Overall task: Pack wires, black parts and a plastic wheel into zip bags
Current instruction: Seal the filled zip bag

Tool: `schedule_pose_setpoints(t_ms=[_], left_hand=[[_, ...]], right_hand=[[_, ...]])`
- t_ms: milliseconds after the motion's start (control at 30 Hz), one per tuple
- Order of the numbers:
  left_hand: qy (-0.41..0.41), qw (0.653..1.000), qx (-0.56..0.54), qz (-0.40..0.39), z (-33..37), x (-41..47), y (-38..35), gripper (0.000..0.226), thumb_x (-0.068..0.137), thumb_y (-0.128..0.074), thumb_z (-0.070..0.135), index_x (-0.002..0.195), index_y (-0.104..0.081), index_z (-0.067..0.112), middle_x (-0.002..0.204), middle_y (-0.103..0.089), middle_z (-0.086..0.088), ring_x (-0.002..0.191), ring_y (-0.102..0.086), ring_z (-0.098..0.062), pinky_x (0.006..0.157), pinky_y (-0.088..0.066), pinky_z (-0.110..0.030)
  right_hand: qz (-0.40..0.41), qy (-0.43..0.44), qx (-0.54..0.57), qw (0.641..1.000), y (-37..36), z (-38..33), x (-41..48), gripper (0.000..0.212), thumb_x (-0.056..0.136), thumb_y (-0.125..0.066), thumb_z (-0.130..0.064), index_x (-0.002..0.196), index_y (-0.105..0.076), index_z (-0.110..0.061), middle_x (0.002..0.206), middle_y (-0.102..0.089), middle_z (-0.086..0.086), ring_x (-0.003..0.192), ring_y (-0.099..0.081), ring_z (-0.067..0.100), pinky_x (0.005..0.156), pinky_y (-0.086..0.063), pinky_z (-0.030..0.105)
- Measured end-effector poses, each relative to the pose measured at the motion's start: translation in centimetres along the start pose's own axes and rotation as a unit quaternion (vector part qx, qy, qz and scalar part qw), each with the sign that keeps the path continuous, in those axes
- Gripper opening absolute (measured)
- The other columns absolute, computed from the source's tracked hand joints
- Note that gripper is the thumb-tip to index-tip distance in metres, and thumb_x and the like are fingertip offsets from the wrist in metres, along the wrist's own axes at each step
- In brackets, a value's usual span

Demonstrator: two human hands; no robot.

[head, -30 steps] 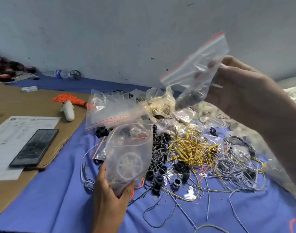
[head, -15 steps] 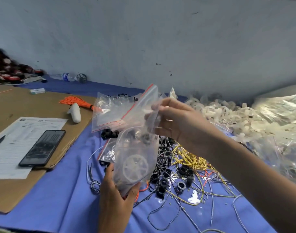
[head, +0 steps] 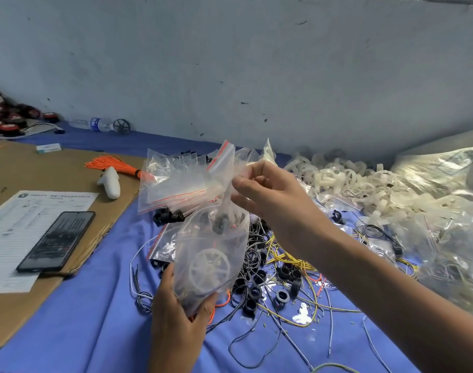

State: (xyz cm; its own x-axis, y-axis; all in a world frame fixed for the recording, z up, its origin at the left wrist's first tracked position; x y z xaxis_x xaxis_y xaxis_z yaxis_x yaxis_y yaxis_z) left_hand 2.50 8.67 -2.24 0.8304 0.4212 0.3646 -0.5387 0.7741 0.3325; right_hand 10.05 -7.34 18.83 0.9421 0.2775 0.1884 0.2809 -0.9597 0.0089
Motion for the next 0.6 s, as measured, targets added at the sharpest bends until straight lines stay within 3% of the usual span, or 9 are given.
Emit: schedule_pose_setpoints(t_ms=[133, 233, 300, 400, 467, 533, 600], left_hand=[[0.007, 1.000, -0.019, 0.002, -0.2, 0.1, 0.1, 0.112, 0.059, -0.067, 0.083, 0.149, -0.032, 0.027, 0.142, -0.051, -0.001, 0.128, -0.053, -0.025, 0.097, -0.051, -0.052], [0.026, 0.999, -0.047, 0.002, -0.2, 0.0, 0.0, 0.101, 0.059, -0.075, 0.070, 0.145, -0.032, 0.040, 0.141, -0.052, 0.000, 0.125, -0.056, -0.026, 0.097, -0.051, -0.053], [0.051, 0.996, -0.066, 0.027, 0.1, 0.1, 0.6, 0.093, 0.057, -0.076, 0.068, 0.139, -0.036, 0.046, 0.136, -0.056, 0.003, 0.118, -0.061, -0.026, 0.095, -0.052, -0.053], [0.020, 0.997, -0.032, 0.071, 2.8, 1.2, 2.2, 0.085, 0.060, -0.067, 0.080, 0.132, -0.045, 0.041, 0.118, -0.060, 0.020, 0.115, -0.059, -0.014, 0.093, -0.052, -0.048], [-0.014, 0.996, -0.041, 0.074, 5.2, 2.1, 3.0, 0.071, 0.069, -0.062, 0.080, 0.127, -0.052, 0.042, 0.118, -0.058, 0.026, 0.117, -0.053, -0.001, 0.095, -0.046, -0.034], [-0.058, 0.995, -0.033, 0.072, 7.6, 2.7, 3.6, 0.044, 0.080, -0.060, 0.071, 0.115, -0.059, 0.045, 0.117, -0.059, 0.024, 0.117, -0.054, -0.001, 0.094, -0.042, -0.023], [-0.087, 0.993, -0.042, 0.069, 9.6, 3.2, 4.1, 0.018, 0.089, -0.064, 0.057, 0.103, -0.063, 0.046, 0.107, -0.064, 0.019, 0.107, -0.060, -0.004, 0.089, -0.043, -0.015]], right_hand=[[-0.023, 0.020, -0.107, 0.994, -0.2, 0.1, -0.3, 0.018, 0.093, -0.065, -0.023, 0.092, -0.058, -0.006, 0.082, -0.054, 0.006, 0.080, -0.054, 0.025, 0.091, -0.047, 0.064], [-0.065, 0.075, -0.278, 0.955, -0.7, -0.8, -0.6, 0.026, 0.091, -0.062, -0.048, 0.086, -0.065, -0.023, 0.083, -0.062, -0.008, 0.083, -0.063, 0.016, 0.081, -0.055, 0.041], [-0.068, 0.104, -0.331, 0.935, -0.2, -1.3, -0.7, 0.037, 0.089, -0.055, -0.059, 0.080, -0.069, -0.026, 0.079, -0.064, -0.010, 0.070, -0.060, 0.007, 0.063, -0.048, 0.025], [-0.017, 0.123, -0.325, 0.937, 2.0, -1.1, 0.2, 0.026, 0.094, -0.056, -0.044, 0.081, -0.069, -0.026, 0.072, -0.065, -0.013, 0.062, -0.057, 0.002, 0.055, -0.040, 0.018], [0.010, 0.076, -0.287, 0.955, 3.6, 0.9, 1.0, 0.010, 0.093, -0.058, -0.021, 0.094, -0.066, -0.026, 0.092, -0.066, -0.010, 0.077, -0.061, 0.004, 0.061, -0.046, 0.018], [-0.008, 0.006, -0.252, 0.968, 4.4, 3.7, 1.2, 0.031, 0.090, -0.052, -0.006, 0.113, -0.060, -0.026, 0.116, -0.060, -0.006, 0.092, -0.059, 0.004, 0.064, -0.044, 0.012], [-0.040, -0.046, -0.230, 0.971, 4.8, 5.8, 0.9, 0.040, 0.091, -0.048, -0.003, 0.122, -0.057, -0.026, 0.121, -0.058, -0.007, 0.100, -0.059, 0.003, 0.069, -0.046, 0.013]])
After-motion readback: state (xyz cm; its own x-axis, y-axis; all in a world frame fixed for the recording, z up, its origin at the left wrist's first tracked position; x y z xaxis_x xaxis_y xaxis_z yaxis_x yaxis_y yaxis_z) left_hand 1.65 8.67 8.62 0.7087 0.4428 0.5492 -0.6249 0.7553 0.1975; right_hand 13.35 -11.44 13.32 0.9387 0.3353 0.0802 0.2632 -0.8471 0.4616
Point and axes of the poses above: each hand's wrist, its own x-axis towards the middle knuckle, its own y-axis out of the back of the hand, z = x × y, the point moved 8 cm from there along x, towards the middle knuckle
